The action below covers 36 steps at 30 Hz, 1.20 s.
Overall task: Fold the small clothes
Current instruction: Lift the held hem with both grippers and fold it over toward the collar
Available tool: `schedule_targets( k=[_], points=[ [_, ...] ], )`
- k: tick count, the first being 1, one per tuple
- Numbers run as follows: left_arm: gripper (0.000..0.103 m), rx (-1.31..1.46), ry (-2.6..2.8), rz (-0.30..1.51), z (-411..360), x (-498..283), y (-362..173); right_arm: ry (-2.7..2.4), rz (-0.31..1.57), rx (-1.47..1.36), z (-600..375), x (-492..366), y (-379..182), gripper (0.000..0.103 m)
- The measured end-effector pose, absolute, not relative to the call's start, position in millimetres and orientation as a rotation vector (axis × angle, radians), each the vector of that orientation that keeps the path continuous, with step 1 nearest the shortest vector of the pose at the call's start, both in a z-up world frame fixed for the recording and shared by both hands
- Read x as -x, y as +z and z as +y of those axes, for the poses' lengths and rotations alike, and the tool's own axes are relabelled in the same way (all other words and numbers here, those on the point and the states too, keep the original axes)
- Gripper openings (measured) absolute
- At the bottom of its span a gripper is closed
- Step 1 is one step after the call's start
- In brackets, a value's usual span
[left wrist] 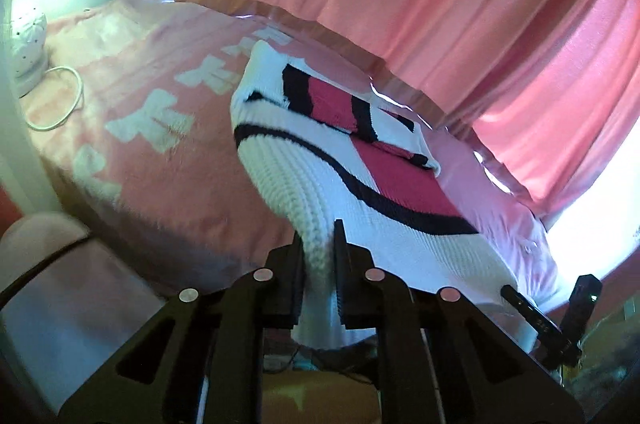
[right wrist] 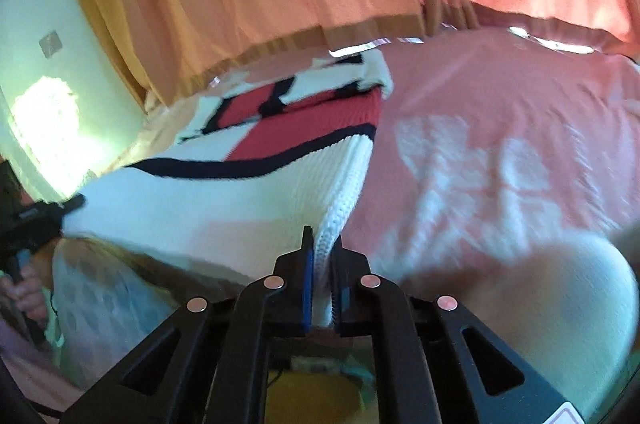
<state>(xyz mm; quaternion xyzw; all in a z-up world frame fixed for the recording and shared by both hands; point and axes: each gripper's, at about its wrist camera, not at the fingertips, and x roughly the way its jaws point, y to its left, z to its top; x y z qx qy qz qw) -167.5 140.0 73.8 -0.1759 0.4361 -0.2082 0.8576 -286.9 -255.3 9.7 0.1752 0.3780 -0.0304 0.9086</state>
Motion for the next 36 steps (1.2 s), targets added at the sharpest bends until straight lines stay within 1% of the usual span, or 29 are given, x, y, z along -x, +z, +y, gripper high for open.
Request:
schedule_targets(
  k=[3, 7, 10, 13, 15, 16, 17, 18, 21, 22, 24, 26, 27, 28, 29, 30, 31, 32, 35, 36],
  points=[
    [0.011, 0.395, -0.451, 0.925, 143.6, 182.7, 83.3, -0.061, 0.795, -0.388, -255.0, 310.1, 21.1, 0.006],
    [0.012, 0.379, -0.482, 0.813, 137.2, 168.7, 116.9, -0.019, 0.661, -0.309, -252.9, 300.6, 64.8, 0.006],
    [0.012, 0.308, -0.473, 0.702, 116.9, 125.2, 139.2, 0.011, 0.535, -0.258, -267.8, 262.7, 85.7, 0.006],
    [0.013, 0.271, -0.431, 0.662, 92.8, 58.6, 141.9, -0.007, 0.481, -0.231, -292.7, 193.6, 86.1, 0.006],
    [0.013, 0.264, -0.387, 0.677, 76.4, 9.3, 132.2, -0.022, 0.503, -0.277, -313.1, 139.0, 74.5, 0.006],
    [0.013, 0.255, -0.349, 0.711, 63.1, -26.9, 119.2, -0.03, 0.534, -0.323, -327.3, 105.1, 62.9, 0.006],
    [0.013, 0.24, -0.327, 0.728, 55.3, -46.0, 111.4, -0.035, 0.559, -0.346, -334.4, 84.2, 54.2, 0.006],
    [0.014, 0.22, -0.265, 0.749, 44.1, -75.0, 95.9, -0.048, 0.587, -0.363, -343.1, 61.2, 42.6, 0.006],
    [0.016, 0.169, -0.198, 0.837, 22.1, -129.0, 55.1, -0.1, 0.711, -0.37, -355.5, -10.7, 5.4, 0.007],
    [0.017, 0.158, -0.184, 0.889, 15.5, -147.2, 37.1, -0.105, 0.756, -0.375, -358.7, -30.1, -8.3, 0.008],
    [0.018, 0.141, -0.136, 0.946, 10.7, -165.6, 12.3, -0.118, 0.799, -0.39, -364.7, -50.9, -29.8, 0.014],
    [0.025, 0.105, -0.115, 0.974, 9.4, -174.2, -3.0, -0.123, 0.823, -0.455, -372.6, -64.0, -42.6, 0.015],
    [0.034, 0.086, -0.095, 0.979, 10.2, -175.4, -6.0, -0.126, 0.826, -0.495, -377.0, -65.2, -43.7, 0.018],
    [0.042, 0.086, -0.078, 0.958, 14.0, -174.6, -2.3, -0.118, 0.799, -0.55, -382.0, -63.5, -39.5, 0.02],
    [0.048, 0.093, -0.064, 0.927, 17.3, -172.4, 3.3, -0.113, 0.765, -0.566, -383.3, -59.1, -33.4, 0.029],
    [0.061, 0.107, -0.05, 0.878, 22.8, -167.4, 11.0, -0.118, 0.737, -0.56, -382.4, -54.4, -27.1, 0.036],
    [0.067, 0.111, -0.054, 0.855, 25.4, -165.8, 14.8, -0.14, 0.699, -0.525, -379.6, -47.8, -18.4, 0.048],
    [0.067, 0.111, -0.061, 0.848, 26.5, -164.3, 17.4, -0.151, 0.685, -0.492, -376.7, -44.0, -12.9, 0.053],
    [0.067, 0.099, -0.099, 0.867, 27.3, -160.9, 16.0, -0.133, 0.715, -0.41, -366.3, -37.1, -8.9, 0.054],
    [0.067, 0.079, -0.109, 0.87, 26.4, -157.8, 13.0, -0.13, 0.743, -0.391, -364.2, -35.7, -12.5, 0.058]
  ],
)
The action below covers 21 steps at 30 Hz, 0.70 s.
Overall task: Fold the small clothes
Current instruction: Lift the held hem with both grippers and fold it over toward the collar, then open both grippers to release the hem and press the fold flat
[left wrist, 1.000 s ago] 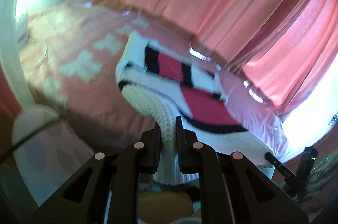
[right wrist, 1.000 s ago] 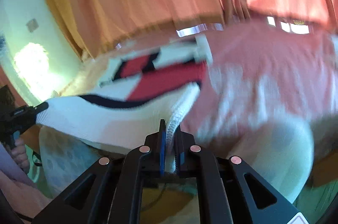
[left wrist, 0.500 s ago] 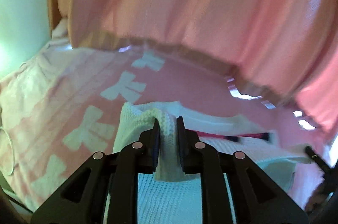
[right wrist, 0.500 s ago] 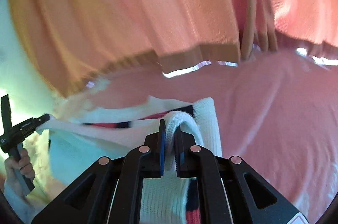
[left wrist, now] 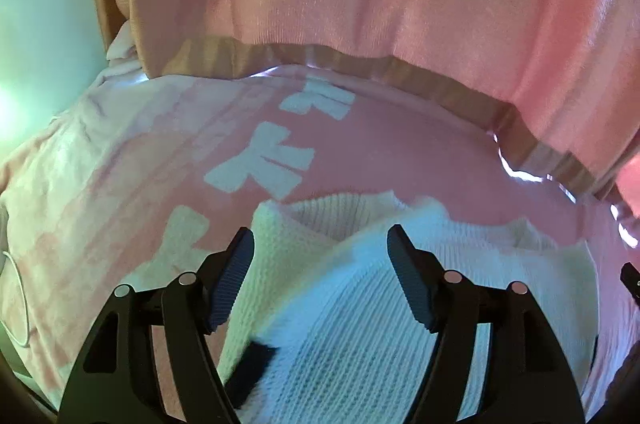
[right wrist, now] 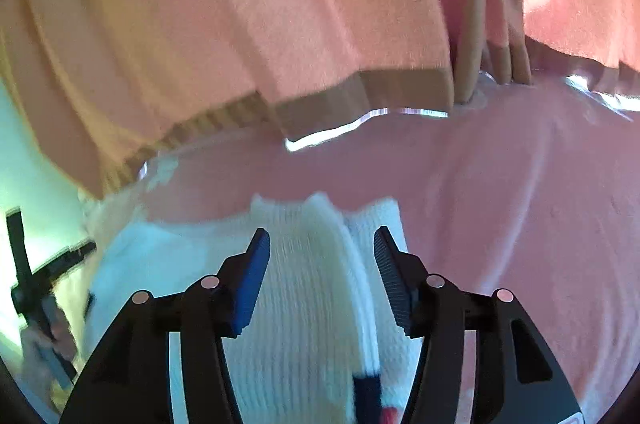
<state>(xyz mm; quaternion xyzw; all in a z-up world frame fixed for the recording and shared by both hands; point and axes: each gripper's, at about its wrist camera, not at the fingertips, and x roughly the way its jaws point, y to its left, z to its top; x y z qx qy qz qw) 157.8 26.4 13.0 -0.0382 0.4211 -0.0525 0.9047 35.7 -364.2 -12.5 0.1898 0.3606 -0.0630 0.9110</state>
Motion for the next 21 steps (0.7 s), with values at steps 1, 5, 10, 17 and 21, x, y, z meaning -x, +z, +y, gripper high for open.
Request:
schedule_targets(
  k=[1, 5, 10, 17, 21],
  points=[
    [0.068, 0.05, -0.119, 0.882, 25.0, -155.7, 8.8, -0.125, 0.784, -0.377, -363.5, -34.4, -19.0, 0.061],
    [0.067, -0.04, -0.119, 0.963, 20.7, -154.3, -16.9, -0.112, 0.941, -0.35, -363.5, -32.8, -52.6, 0.061],
    [0.011, -0.016, -0.159, 1.065, 23.4, -157.1, -37.7, -0.077, 0.997, -0.334, -365.0, -33.7, -72.8, 0.008],
    [0.008, 0.059, -0.115, 1.024, 35.2, -160.3, -19.6, -0.114, 0.804, -0.298, -356.6, -22.6, -21.9, 0.006],
    [0.01, 0.037, -0.069, 1.083, 34.2, -168.1, -42.7, -0.166, 1.042, -0.301, -353.1, -47.1, -77.6, 0.008]
  ],
)
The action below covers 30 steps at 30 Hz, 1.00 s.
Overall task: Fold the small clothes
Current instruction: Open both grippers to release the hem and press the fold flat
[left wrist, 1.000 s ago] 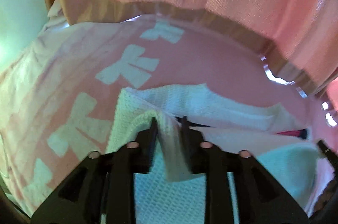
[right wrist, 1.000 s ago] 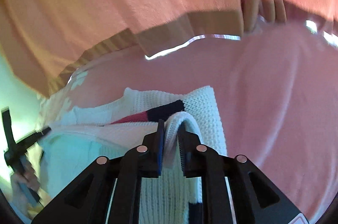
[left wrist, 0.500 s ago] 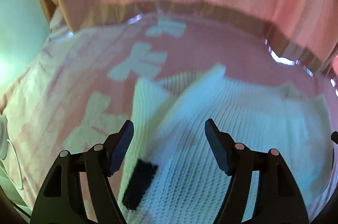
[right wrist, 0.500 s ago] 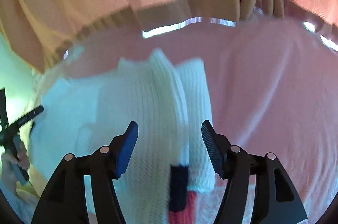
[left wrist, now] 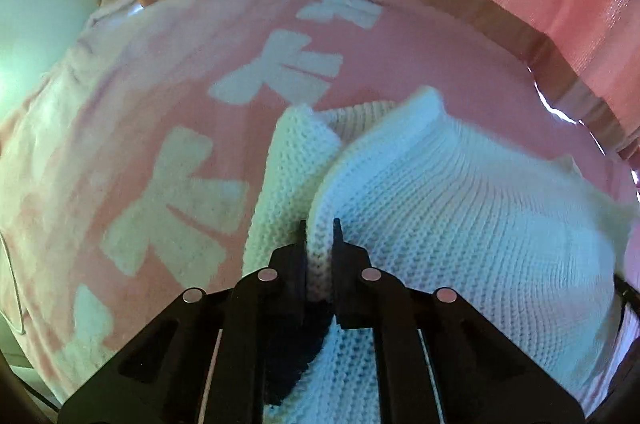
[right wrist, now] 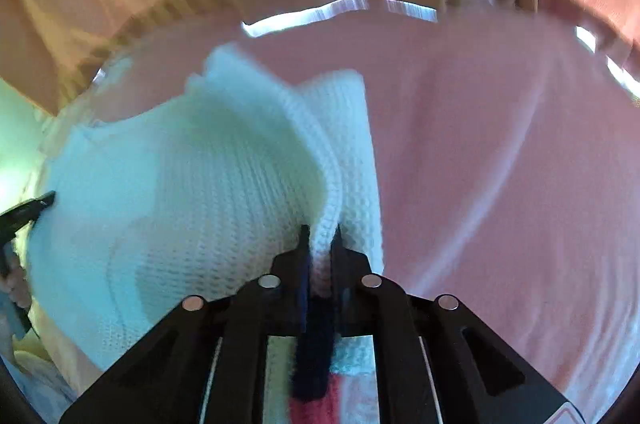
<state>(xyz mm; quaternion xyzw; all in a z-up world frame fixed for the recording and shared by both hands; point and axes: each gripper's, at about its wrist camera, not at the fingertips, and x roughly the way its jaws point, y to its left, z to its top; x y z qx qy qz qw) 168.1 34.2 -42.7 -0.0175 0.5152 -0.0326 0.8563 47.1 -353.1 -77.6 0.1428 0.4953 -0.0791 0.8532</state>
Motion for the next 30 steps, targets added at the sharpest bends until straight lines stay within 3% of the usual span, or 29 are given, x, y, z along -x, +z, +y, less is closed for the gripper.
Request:
schedule_targets(
  k=[1, 3, 5, 7, 9, 16, 19, 21, 26, 30],
  points=[
    [0.012, 0.026, -0.065, 1.072, 32.2, -165.9, -37.0, -0.185, 1.029, -0.257, -346.7, -47.0, -68.8, 0.011],
    [0.013, 0.059, -0.08, 1.029, 29.4, -158.3, -17.6, -0.243, 0.904, -0.2, -327.1, -38.2, -35.1, 0.027],
    [0.019, 0.098, -0.108, 0.99, 26.9, -154.6, -3.4, -0.222, 0.793, -0.198, -308.2, -30.6, -13.8, 0.03],
    [0.027, 0.093, -0.123, 0.954, 16.9, -154.4, 4.8, -0.142, 0.743, -0.22, -294.4, -30.0, -2.9, 0.026],
    [0.027, 0.06, -0.114, 0.952, 5.1, -158.6, 2.9, -0.079, 0.78, -0.24, -282.0, -39.5, -10.1, 0.015],
    [0.027, -0.002, -0.043, 1.06, -22.3, -178.5, -46.7, 0.021, 0.99, -0.171, -241.5, -86.2, -70.9, 0.007],
    [0.031, -0.059, -0.018, 1.043, -25.6, -178.3, -45.4, -0.061, 0.977, -0.186, -262.9, -81.0, -67.7, 0.003],
    [0.03, -0.023, -0.014, 1.044, -20.5, -176.4, -41.6, -0.147, 0.928, -0.178, -272.1, -72.4, -54.4, 0.01],
    [0.031, 0.003, -0.085, 1.015, -38.0, -158.9, -22.2, 0.137, 0.881, -0.182, -209.2, -61.2, -33.9, 0.01],
    [0.04, -0.083, -0.128, 1.01, -64.3, -150.0, -26.7, 0.22, 0.967, -0.064, -158.7, -63.2, -63.9, 0.008]
  ],
)
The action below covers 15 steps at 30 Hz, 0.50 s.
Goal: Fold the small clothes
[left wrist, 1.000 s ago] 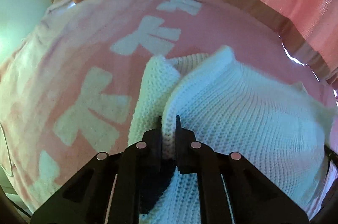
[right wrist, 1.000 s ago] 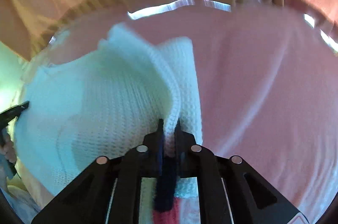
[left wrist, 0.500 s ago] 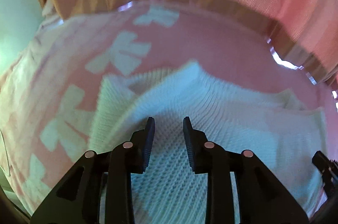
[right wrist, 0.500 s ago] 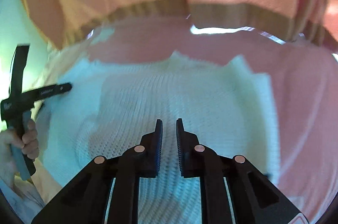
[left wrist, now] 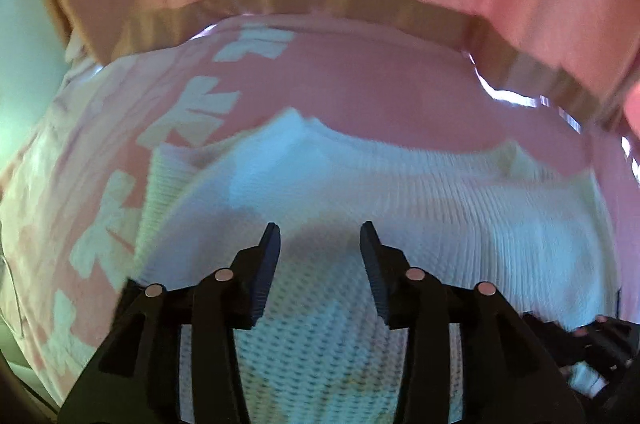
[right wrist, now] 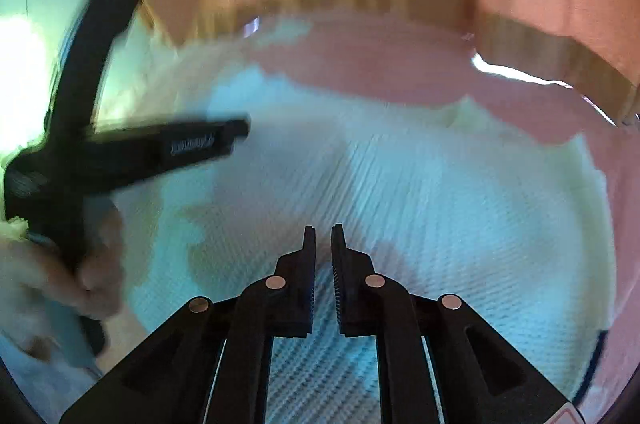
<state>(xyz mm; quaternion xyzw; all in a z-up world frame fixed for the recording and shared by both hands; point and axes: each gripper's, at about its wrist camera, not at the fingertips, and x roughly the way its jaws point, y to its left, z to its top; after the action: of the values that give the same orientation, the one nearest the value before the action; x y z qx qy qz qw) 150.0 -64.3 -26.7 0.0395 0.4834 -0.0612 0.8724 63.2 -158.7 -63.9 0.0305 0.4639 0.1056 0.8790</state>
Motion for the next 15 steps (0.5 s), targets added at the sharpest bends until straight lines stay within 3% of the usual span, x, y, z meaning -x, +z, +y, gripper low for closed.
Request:
schedule_targets(
  k=[2, 12, 14, 15],
  points=[
    [0.04, -0.107, -0.118, 1.018, -68.8, -148.7, -33.1, 0.211, 0.974, -0.064, -163.4, -60.6, -72.8, 0.003],
    [0.042, -0.12, -0.11, 1.018, -67.2, -147.9, -32.4, 0.095, 0.977, -0.172, -236.7, -48.4, -65.3, 0.0],
    [0.042, -0.122, -0.111, 1.019, -66.0, -148.3, -33.1, 0.088, 0.976, -0.2, -247.9, -40.8, -62.7, 0.0],
    [0.042, -0.126, -0.109, 1.017, -65.6, -148.4, -33.4, 0.063, 0.975, -0.191, -252.1, -38.9, -61.6, 0.005]
  ],
)
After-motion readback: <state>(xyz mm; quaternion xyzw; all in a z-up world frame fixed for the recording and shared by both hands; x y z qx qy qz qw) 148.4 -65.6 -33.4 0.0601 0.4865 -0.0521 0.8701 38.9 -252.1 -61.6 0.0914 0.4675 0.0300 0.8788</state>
